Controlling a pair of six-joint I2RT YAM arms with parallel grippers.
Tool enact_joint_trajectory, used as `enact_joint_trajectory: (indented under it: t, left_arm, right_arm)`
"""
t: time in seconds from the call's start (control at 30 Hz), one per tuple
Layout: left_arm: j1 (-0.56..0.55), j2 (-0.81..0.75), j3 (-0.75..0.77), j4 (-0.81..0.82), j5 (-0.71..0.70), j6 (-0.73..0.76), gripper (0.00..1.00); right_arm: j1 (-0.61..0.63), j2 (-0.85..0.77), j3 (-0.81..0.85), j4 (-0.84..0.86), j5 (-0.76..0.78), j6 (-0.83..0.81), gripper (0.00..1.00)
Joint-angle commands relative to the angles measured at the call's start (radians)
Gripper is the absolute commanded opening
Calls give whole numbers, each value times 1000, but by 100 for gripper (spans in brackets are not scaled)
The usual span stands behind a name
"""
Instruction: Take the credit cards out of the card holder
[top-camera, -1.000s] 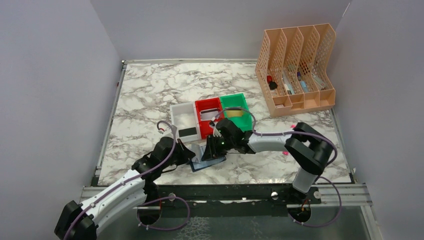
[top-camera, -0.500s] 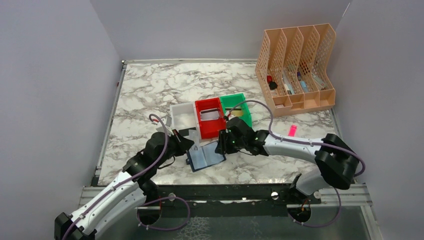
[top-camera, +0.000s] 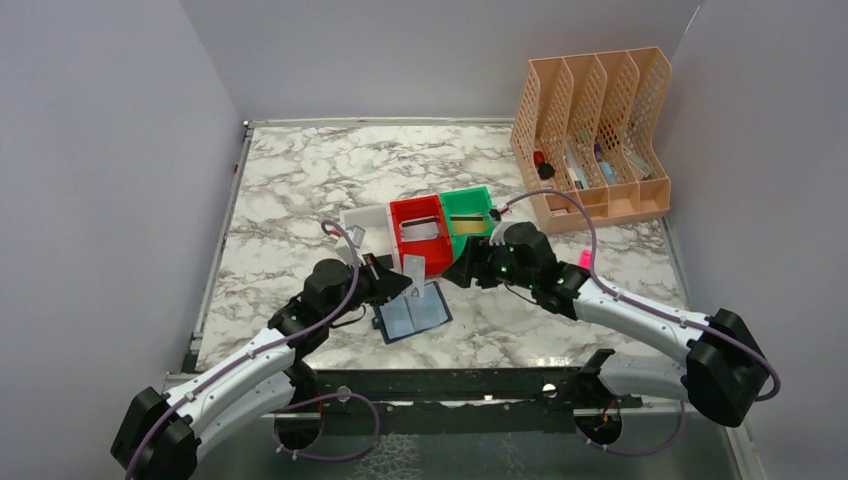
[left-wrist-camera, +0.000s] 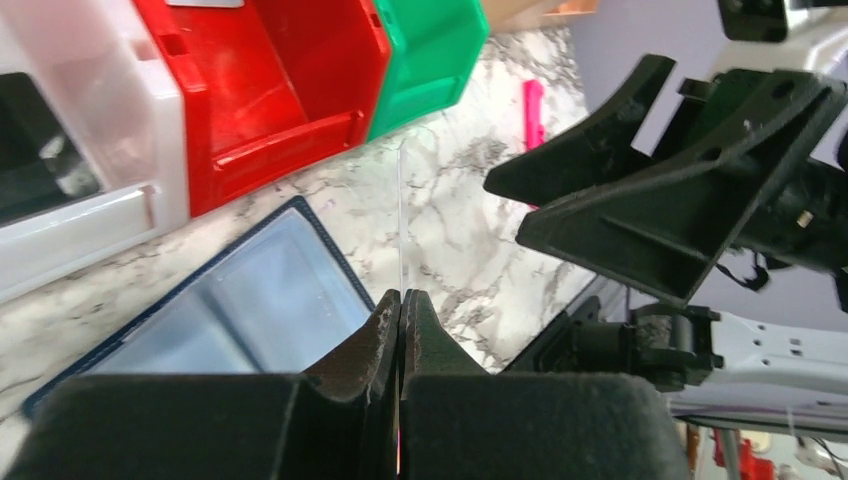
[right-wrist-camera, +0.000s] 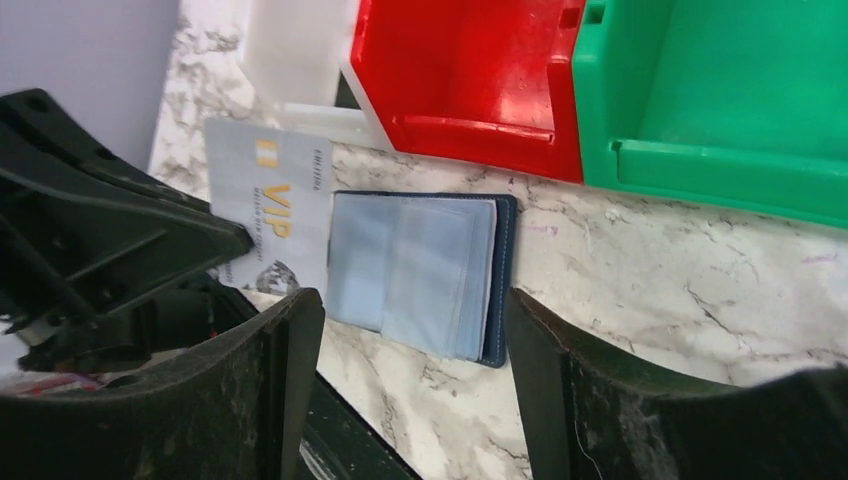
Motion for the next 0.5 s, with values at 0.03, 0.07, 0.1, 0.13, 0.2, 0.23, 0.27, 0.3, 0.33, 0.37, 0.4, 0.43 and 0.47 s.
enact_joint_trajectory:
  t: [0.03, 0.07, 0.1, 0.13, 0.2, 0.23, 0.27, 0.3, 0.33, 0.37, 0.4, 0.43, 0.47]
  left_arm:
    - [1, 28, -52, 232, 101, -62, 0]
    - [1, 29, -53, 237, 107, -61, 0]
    - [1, 31, -53, 244, 116, -58, 0]
    - [1, 30, -53, 250, 124, -56, 0]
    - [0, 28, -54, 263, 132, -60, 0]
    - [1, 28, -56, 267, 135, -62, 0]
    - [1, 28, -56, 271, 141, -62, 0]
    - [1, 31, -57, 272, 148, -60, 0]
    - [0, 33, -57, 273, 155, -61, 0]
    - [1, 36, -56, 278, 164, -62, 0]
    - [1, 37, -58, 288, 172, -67, 0]
    - [1, 36, -63, 300, 182, -71, 0]
    - [1, 35, -65, 307, 186, -74, 0]
  right_arm:
    - [-64, -41, -53, 201, -342, -14, 72]
    - [-71, -45, -63, 216, -364, 1, 72]
    - [-89, -50, -82, 251, -393, 22, 72]
    - [-108, -52, -103, 297, -434, 42, 72]
    - [-139, -36, -128, 372, -520, 84, 72]
    - [-146, -23, -132, 401, -557, 98, 72]
    - [-147, -3, -134, 428, -588, 110, 71]
    - [-147, 18, -134, 452, -619, 123, 71]
    - [-147, 38, -132, 477, -647, 137, 69]
    - [-147, 57, -135, 500, -662, 153, 68]
    - [-147, 77, -138, 528, -673, 171, 66]
    - [-149, 90, -144, 563, -683, 189, 65]
    - [-149, 102, -147, 589, -693, 202, 63]
